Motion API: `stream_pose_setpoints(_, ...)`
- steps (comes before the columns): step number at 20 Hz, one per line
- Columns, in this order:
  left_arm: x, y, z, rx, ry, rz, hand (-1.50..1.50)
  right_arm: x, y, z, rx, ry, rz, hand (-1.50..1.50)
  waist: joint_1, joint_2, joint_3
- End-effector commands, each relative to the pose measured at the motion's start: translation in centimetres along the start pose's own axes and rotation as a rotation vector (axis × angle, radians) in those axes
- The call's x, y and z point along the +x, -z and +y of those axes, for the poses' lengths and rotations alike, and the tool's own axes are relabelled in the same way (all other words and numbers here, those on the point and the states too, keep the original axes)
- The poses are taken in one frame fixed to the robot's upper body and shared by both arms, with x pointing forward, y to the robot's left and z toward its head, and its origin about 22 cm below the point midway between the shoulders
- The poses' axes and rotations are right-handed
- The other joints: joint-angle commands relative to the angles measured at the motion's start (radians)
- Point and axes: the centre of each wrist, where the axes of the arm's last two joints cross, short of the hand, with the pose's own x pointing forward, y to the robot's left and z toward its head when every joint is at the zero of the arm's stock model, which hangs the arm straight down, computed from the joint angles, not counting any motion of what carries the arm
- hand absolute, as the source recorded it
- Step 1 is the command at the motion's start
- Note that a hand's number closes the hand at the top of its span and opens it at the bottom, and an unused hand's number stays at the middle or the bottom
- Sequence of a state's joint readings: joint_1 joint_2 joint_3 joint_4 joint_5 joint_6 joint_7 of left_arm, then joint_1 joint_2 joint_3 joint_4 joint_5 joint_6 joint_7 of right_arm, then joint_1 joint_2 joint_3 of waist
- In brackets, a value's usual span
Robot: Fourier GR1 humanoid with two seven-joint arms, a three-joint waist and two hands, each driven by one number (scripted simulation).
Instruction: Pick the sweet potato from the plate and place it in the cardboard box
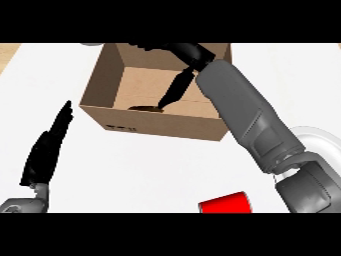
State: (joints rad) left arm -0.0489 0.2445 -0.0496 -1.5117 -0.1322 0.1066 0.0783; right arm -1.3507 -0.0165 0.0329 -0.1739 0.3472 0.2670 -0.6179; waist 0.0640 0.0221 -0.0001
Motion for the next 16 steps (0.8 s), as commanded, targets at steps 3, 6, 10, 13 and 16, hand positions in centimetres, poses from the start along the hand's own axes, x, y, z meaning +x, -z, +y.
stream_pose_setpoints(3, 0.6, 0.6, -0.4, 0.001, -0.006, -0.006, 0.0, 0.5, -1.4, -4.0, -0.14, 0.259, -0.04, -1.5, 0.001, 0.007, 0.0)
stream_pose_setpoints(6, 1.8, 0.9, 1.0, -0.013, 0.011, -0.025, 0.0, 0.9, -3.3, -7.6, -0.24, 0.316, -0.008, -1.5, 0.019, 0.012, 0.001)
stream_pose_setpoints(10, 0.9, 0.2, 0.2, -0.019, -0.004, -0.039, 0.0, 0.3, -7.3, -11.7, -0.383, 0.311, 0.036, -1.5, 0.037, 0.024, 0.0)
stream_pose_setpoints(13, 1.0, -0.1, -1.5, -0.026, -0.011, -0.046, 0.0, -0.7, -10.1, -13.2, -0.46, 0.31, 0.06, -1.5, 0.047, 0.035, 0.001)
stream_pose_setpoints(16, 1.9, 0.8, -0.9, -0.032, -0.006, -0.061, 0.0, 0.0, -12.8, -16.0, -0.477, 0.328, 0.049, -1.5, 0.049, 0.042, 0.003)
